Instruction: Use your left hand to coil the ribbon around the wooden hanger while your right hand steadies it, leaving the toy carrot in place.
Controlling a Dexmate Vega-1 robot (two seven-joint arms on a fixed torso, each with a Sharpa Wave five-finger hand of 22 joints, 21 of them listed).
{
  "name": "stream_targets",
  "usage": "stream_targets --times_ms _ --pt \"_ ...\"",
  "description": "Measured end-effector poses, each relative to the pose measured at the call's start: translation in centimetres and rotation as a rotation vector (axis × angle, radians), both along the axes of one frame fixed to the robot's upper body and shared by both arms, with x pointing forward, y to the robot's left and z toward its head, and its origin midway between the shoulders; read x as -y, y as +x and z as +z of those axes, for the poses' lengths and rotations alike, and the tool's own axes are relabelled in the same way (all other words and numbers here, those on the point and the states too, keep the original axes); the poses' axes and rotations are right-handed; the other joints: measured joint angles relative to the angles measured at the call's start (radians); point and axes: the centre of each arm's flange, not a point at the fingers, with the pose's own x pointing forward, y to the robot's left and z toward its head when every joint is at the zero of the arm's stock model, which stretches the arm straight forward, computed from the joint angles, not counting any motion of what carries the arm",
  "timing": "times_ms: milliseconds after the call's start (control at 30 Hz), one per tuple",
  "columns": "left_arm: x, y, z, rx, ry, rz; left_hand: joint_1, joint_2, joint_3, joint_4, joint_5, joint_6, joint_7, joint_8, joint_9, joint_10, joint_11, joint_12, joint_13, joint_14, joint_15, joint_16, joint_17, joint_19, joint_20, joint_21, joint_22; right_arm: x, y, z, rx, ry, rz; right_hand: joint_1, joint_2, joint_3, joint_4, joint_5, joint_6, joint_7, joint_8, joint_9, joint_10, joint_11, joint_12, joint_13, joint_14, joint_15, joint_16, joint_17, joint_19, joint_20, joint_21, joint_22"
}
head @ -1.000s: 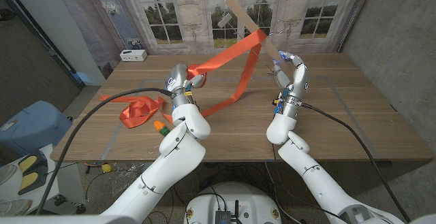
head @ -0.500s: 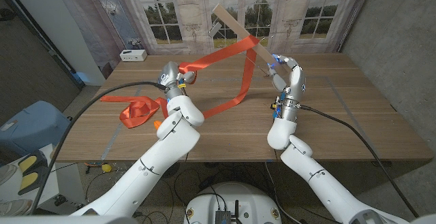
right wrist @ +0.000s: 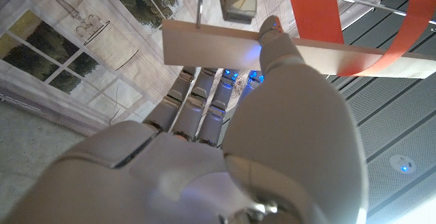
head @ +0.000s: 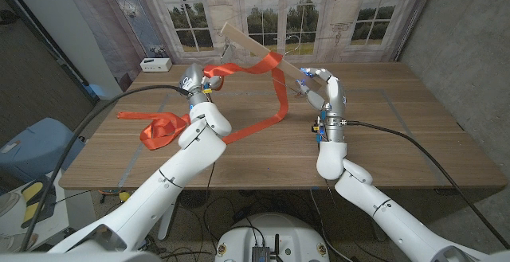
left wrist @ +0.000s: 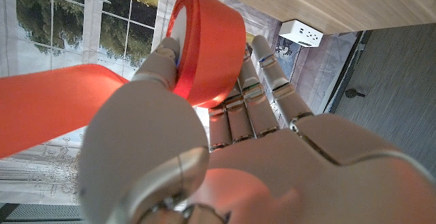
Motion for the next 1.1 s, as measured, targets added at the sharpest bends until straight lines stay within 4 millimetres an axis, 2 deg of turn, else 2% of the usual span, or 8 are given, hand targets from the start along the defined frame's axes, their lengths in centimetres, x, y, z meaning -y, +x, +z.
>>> stream_targets --times_ms 500,800,900,967,1100 --pt "-0.4 0.4 2.6 0.013 0.056 0.055 0.000 0.000 0.000 0.000 0.000 0.000 0.000 -0.002 0.003 0.000 0.000 0.000 0.000 0.000 0.000 -0.004 0.005 -0.007 -0.007 0.011 0.000 -1.5 0.6 -0.7 -0.044 -0.122 -0.014 0.000 0.000 0.000 0.000 0.008 0.000 0.000 0.004 0.000 0.000 0.000 0.001 -0.005 0.000 0.000 -0.011 0.000 -0.005 -0.005 0.008 0.000" --pt "-0.8 -0.4 4.1 0.029 0.082 0.100 0.000 0.000 0.000 0.000 -0.001 0.000 0.000 -0.007 0.005 0.000 0.000 0.000 0.000 0.002 -0.002 -0.004 0.005 -0.011 -0.003 0.018 0.000 -2.0 1.9 -1.7 -0.059 -0.155 -0.141 0.000 0.000 0.000 0.000 0.008 0.000 0.000 0.003 0.000 -0.002 -0.002 0.001 -0.004 0.005 -0.002 -0.012 0.005 -0.005 -0.005 0.012 0.000" --pt "-0.6 -0.7 4.7 0.044 0.090 0.098 0.000 0.000 -0.001 0.001 -0.001 0.000 0.000 -0.009 0.005 0.000 0.000 0.000 0.000 0.002 -0.002 -0.005 0.006 -0.011 -0.003 0.019 0.000 -1.6 1.9 -1.7 -0.048 -0.150 -0.186 0.000 0.000 0.000 0.000 0.008 0.000 0.000 0.003 0.000 -0.002 -0.002 0.001 -0.006 0.005 -0.002 -0.012 0.005 -0.005 -0.005 0.012 0.000" --pt "-0.8 -0.9 4.9 0.043 0.094 0.113 0.000 0.000 -0.001 0.001 -0.003 0.000 0.000 -0.009 0.005 0.000 0.000 0.000 0.000 0.002 -0.001 -0.007 0.007 -0.011 -0.003 0.019 0.000 -2.0 2.3 -2.1 -0.048 -0.157 -0.204 0.000 0.000 0.000 0.000 0.008 0.000 0.000 0.003 0.044 -0.002 -0.002 0.000 -0.007 0.005 -0.002 -0.012 0.005 -0.005 -0.005 0.016 0.000" --pt "-0.8 -1.3 5.8 0.054 0.106 0.127 0.000 0.000 -0.001 0.001 -0.003 0.000 0.000 -0.010 0.005 0.000 0.000 0.000 0.000 0.002 -0.001 -0.007 0.007 -0.014 -0.007 0.019 -0.005 -2.3 2.5 -2.5 -0.030 -0.163 -0.235 0.000 0.000 0.001 0.001 0.007 0.000 0.000 0.002 0.044 -0.002 -0.002 0.000 -0.008 0.005 -0.002 -0.019 0.005 -0.006 -0.006 0.019 0.000"
